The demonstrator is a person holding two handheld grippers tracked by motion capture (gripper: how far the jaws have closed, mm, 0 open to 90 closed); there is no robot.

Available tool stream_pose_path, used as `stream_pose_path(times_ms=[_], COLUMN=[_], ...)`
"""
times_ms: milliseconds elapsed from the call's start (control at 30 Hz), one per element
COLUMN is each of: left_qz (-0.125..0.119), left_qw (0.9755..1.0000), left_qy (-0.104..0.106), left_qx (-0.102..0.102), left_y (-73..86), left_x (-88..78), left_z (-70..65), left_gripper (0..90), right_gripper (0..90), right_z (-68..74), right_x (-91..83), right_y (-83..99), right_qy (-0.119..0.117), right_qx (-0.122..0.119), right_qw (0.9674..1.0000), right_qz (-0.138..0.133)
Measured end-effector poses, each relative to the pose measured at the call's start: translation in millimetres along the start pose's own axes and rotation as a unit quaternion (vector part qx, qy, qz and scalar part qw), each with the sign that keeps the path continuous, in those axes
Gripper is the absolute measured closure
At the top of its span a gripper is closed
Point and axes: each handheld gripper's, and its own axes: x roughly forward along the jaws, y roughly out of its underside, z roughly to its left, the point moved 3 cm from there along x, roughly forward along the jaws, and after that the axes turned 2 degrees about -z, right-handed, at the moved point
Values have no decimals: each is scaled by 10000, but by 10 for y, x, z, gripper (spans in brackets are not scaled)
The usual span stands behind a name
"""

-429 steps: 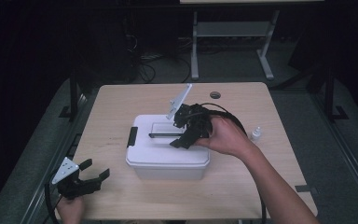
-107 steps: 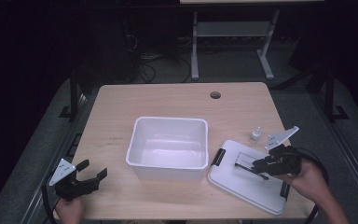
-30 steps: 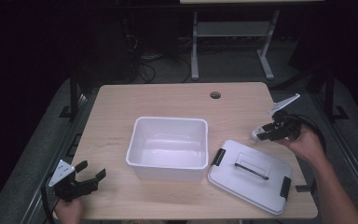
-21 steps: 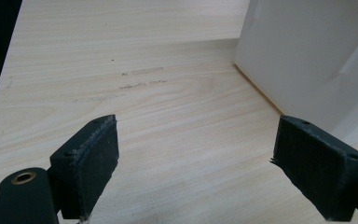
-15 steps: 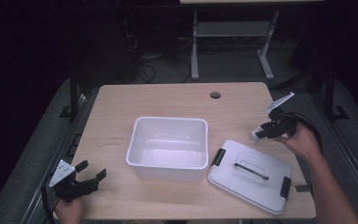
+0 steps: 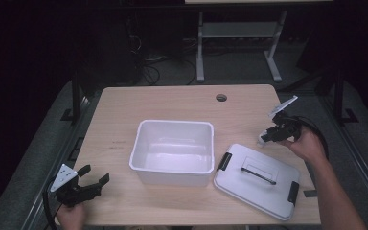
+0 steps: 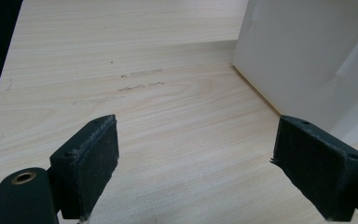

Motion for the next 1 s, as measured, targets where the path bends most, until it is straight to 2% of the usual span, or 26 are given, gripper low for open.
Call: stream_pose_path(times_ms=[267,800,1000], left_qz=[6,12,-1], left_qw=[10000,10000,10000], left_qy=[7,38,57], left_qx=[2,29,47], left_y=[0,-5,-11], left_x=[1,14,20], left_z=[3,-11,-11], left_gripper=[130,130,131], right_gripper=[693,706,706], right_z=[-10,35,75], right_x=[34,23,-42], right_y=[2,6,-5], right_qy=[47,14,14], right_qx=[10,-81,-110], right_qw=[10000,10000,9999], right_qz=[30,29,-13])
